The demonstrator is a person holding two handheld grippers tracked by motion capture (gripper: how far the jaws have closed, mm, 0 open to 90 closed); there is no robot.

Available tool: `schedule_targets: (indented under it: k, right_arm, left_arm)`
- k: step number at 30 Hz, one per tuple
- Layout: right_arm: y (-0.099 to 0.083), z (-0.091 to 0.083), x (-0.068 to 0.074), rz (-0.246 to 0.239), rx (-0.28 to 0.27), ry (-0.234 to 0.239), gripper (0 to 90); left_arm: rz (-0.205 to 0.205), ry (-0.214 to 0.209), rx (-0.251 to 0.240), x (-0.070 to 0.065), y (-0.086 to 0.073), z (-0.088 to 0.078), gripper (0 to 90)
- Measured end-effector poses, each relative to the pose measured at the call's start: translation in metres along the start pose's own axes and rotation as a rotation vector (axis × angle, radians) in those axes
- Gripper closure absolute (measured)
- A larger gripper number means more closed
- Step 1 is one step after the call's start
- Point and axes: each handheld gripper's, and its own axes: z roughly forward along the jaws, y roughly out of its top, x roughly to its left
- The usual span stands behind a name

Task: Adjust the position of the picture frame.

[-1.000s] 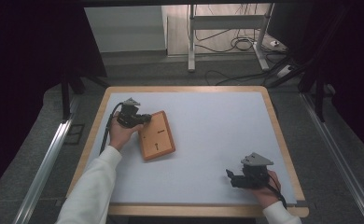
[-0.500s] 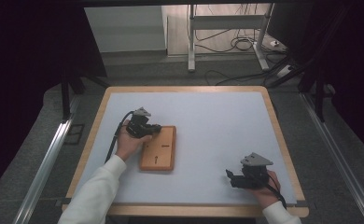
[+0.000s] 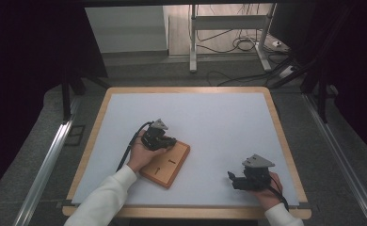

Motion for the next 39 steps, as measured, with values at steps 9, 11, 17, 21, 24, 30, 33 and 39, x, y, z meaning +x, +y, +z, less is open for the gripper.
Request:
schedule_targets:
  k: [9,11,17,21,24,30,33,39]
  right_arm:
    - [0.0,-0.001,0.001,-0.004,-0.004,0.001,10.8]
    - [0.0,-0.002,0.001,-0.003,-0.008,-0.001,10.8]
    - [0.002,-0.006,0.0,0.006,-0.036,-0.003,10.8]
    - [0.003,-0.008,0.0,0.001,-0.05,-0.007,10.8]
    - [0.002,-0.008,-0.001,0.006,-0.051,-0.009,10.8]
    - [0.003,-0.009,0.0,0.0,-0.056,-0.009,10.8]
    - [0.003,-0.01,0.0,-0.003,-0.058,-0.011,10.8]
    - [0.003,-0.01,0.0,-0.006,-0.055,-0.01,10.8]
  left_arm:
    - [0.0,0.015,-0.058,0.005,-0.011,-0.023,61.2]
    - [0.001,0.043,-0.058,0.006,-0.019,-0.033,54.1]
    - [-0.045,0.092,-0.06,0.014,-0.06,-0.071,52.8]
    - [-0.054,0.089,-0.048,0.017,-0.076,-0.082,64.6]
    - [-0.035,0.103,-0.024,0.016,-0.087,-0.091,79.6]
    - [-0.033,0.09,0.018,0.012,-0.1,-0.099,90.0]
    - [-0.03,0.085,0.043,0.009,-0.105,-0.099,90.0]
    - [-0.018,0.063,0.061,0.006,-0.109,-0.098,90.0]
